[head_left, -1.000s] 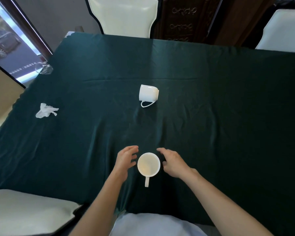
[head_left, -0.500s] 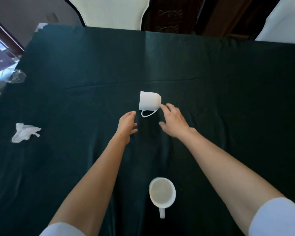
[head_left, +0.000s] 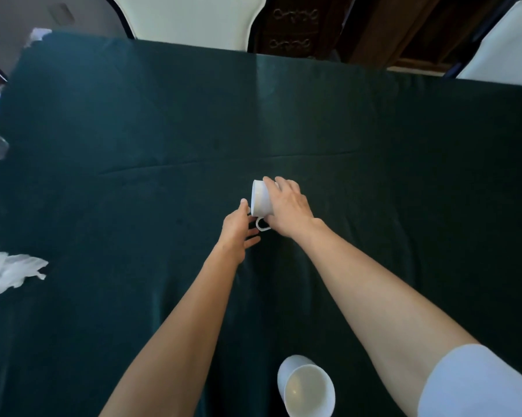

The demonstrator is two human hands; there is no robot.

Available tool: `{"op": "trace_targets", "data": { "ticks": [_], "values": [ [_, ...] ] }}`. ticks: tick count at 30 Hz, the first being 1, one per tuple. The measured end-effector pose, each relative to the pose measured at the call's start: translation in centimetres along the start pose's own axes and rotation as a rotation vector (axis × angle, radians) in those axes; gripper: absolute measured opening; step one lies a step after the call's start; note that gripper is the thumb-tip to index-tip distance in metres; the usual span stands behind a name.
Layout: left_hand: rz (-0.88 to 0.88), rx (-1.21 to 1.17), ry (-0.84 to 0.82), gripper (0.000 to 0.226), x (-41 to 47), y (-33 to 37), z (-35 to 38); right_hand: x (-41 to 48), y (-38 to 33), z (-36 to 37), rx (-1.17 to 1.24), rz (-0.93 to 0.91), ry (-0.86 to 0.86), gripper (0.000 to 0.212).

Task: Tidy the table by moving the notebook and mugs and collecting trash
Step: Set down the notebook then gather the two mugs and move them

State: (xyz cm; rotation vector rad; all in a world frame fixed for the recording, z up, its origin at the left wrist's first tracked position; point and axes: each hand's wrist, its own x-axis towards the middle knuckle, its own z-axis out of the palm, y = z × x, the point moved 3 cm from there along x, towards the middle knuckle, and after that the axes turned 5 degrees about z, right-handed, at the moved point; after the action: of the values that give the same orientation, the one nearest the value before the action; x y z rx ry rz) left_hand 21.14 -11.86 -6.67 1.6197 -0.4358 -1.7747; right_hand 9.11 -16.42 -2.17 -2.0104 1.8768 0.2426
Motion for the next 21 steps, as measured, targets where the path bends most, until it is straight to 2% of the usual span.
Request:
{"op": "trace_targets", "data": {
  "ticks": [3, 7, 12, 21],
  "values": [
    [-0.001, -0.01, -0.01, 0.052, 0.1, 0.0, -0.1, 0.4, 0.1, 0.2, 0.006, 0.016, 0.044, 0.086],
    [-0.003, -0.07, 0.008, 0.033, -0.6, 0.2, -0.1, 0.3, 0.9, -0.1, 0.043, 0.012, 0.08, 0.084],
    [0.033, -0.059, -0.016, 0.043, -2.3, 0.5, 0.5, -1.6, 3.1, -1.2, 0.204, 0.02, 0.151, 0.084],
    [0.136, -0.05, -0.072, 0.046, -9.0, 0.1, 4.1, -9.7, 7.1, -3.2, 0.524, 0.015, 0.239, 0.092]
  ]
}}
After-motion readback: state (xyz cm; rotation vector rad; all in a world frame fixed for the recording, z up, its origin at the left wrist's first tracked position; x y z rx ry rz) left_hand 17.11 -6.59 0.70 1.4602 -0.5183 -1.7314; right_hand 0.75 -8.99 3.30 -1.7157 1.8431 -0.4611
